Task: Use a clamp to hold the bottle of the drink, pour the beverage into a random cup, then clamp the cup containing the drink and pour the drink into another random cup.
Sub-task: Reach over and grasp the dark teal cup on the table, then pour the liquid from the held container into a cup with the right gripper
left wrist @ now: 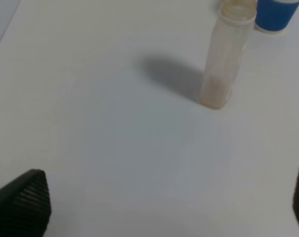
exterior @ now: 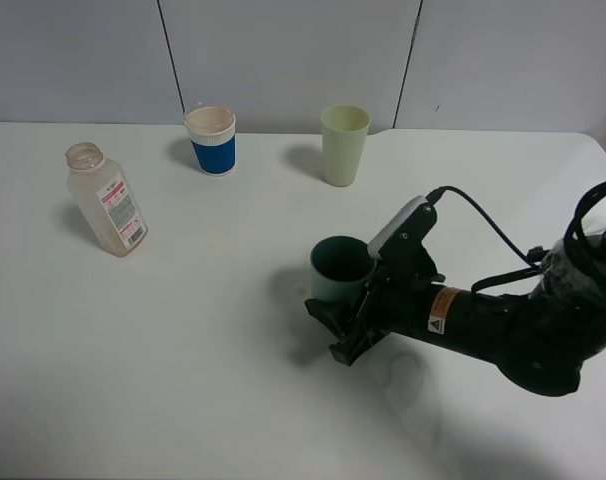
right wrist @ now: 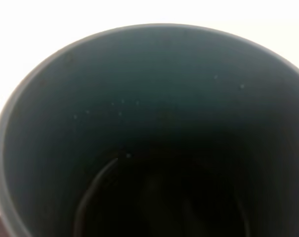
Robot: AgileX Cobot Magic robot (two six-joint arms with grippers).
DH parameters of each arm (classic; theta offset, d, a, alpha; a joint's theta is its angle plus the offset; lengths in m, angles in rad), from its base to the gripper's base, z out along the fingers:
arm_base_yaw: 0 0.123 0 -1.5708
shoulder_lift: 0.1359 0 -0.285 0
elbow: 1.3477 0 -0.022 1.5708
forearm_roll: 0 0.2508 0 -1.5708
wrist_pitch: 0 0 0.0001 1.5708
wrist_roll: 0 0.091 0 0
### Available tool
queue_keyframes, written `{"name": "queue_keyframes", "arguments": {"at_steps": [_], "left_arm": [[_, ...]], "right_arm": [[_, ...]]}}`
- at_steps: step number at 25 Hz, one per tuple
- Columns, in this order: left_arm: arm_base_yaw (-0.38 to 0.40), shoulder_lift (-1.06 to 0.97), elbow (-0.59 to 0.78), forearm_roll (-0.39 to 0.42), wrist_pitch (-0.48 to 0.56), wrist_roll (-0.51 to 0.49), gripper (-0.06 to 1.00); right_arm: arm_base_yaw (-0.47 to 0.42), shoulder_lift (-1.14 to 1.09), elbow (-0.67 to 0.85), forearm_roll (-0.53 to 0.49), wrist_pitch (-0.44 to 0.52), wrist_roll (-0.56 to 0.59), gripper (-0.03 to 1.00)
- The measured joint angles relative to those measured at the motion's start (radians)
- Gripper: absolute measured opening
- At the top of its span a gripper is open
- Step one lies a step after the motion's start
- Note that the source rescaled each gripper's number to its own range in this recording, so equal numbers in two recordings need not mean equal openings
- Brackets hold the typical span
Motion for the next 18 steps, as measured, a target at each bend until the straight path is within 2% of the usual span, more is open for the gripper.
{"name": "queue_keyframes", "arguments": {"at_steps": [8, 13, 18], "left_arm": [[0.0, 0.0, 0.0, 0.0, 0.001, 0.0, 1.0], [0.0, 0.0, 0.0, 0.001, 0.001, 0.0, 1.0], [0.0, 0.0, 0.0, 0.001, 0.001, 0.0, 1.0]], "right_arm": [[-0.012, -0.142, 0.003, 0.14, 0.137, 0.011, 0.01], [-0.076, -0.218, 0.003, 0.159, 0.218, 0.018, 0.01], [-0.184, -0.297, 0.004, 0.149, 0.31, 0.062, 0.01]]}}
